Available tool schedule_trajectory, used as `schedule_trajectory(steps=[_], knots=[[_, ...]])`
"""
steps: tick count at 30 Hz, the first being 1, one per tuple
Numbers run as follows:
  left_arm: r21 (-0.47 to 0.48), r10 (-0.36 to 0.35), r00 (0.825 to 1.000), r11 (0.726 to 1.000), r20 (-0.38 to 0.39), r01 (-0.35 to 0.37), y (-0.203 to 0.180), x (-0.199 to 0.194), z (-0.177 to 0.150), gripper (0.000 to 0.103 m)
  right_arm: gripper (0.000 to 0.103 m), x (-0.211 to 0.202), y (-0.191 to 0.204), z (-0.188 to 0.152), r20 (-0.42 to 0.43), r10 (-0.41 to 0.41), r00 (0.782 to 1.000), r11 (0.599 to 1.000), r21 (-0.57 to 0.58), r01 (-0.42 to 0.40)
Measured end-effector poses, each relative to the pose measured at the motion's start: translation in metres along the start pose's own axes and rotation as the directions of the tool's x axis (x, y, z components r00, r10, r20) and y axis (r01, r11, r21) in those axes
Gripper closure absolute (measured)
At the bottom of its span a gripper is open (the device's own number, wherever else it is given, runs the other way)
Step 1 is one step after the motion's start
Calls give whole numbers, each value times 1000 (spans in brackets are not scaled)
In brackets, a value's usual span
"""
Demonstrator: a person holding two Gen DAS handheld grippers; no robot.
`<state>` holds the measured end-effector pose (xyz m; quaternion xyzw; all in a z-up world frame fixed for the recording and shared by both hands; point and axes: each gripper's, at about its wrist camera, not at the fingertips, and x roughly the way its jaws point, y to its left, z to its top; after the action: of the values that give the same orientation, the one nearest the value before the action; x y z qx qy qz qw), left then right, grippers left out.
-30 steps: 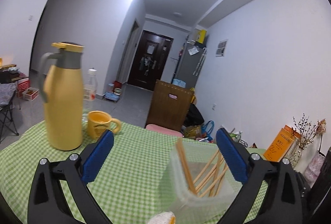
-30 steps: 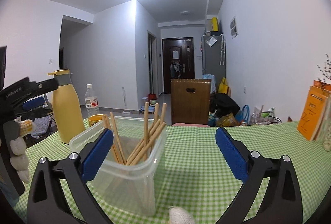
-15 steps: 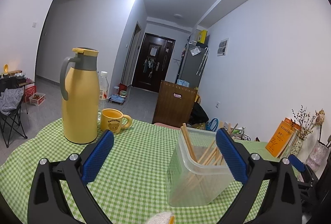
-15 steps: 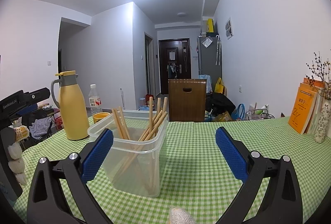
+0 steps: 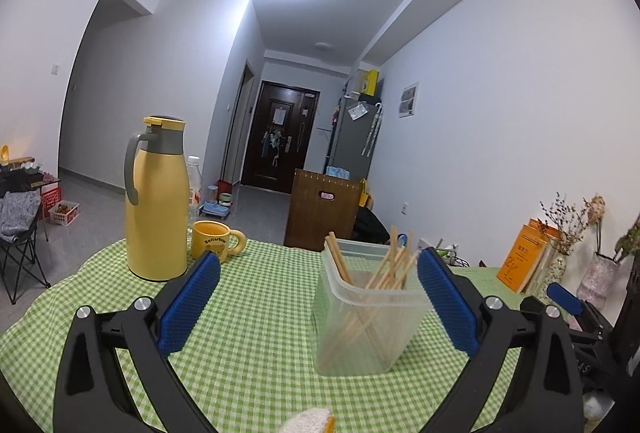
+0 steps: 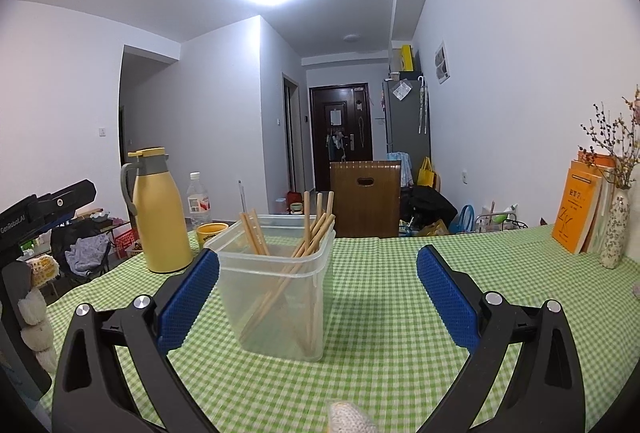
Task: Organize utensils
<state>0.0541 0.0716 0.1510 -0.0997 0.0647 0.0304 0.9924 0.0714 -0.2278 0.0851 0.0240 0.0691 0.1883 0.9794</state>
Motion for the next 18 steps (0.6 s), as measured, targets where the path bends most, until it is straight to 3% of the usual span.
schedule_trajectory(steps=[5, 8, 18], knots=[[48, -3, 1000, 999, 11, 3, -5, -26, -16, 7, 8, -26, 9, -10, 20, 20, 1000, 1000, -23, -19], [68, -19, 1000, 997, -24, 21, -6, -36, -26, 7, 8, -41, 13, -19, 17, 29, 999, 999, -21, -28], [97, -18, 996, 995, -87, 26, -6, -65, -69, 7, 8, -62, 22, -42, -65, 29, 997, 999, 20, -27]])
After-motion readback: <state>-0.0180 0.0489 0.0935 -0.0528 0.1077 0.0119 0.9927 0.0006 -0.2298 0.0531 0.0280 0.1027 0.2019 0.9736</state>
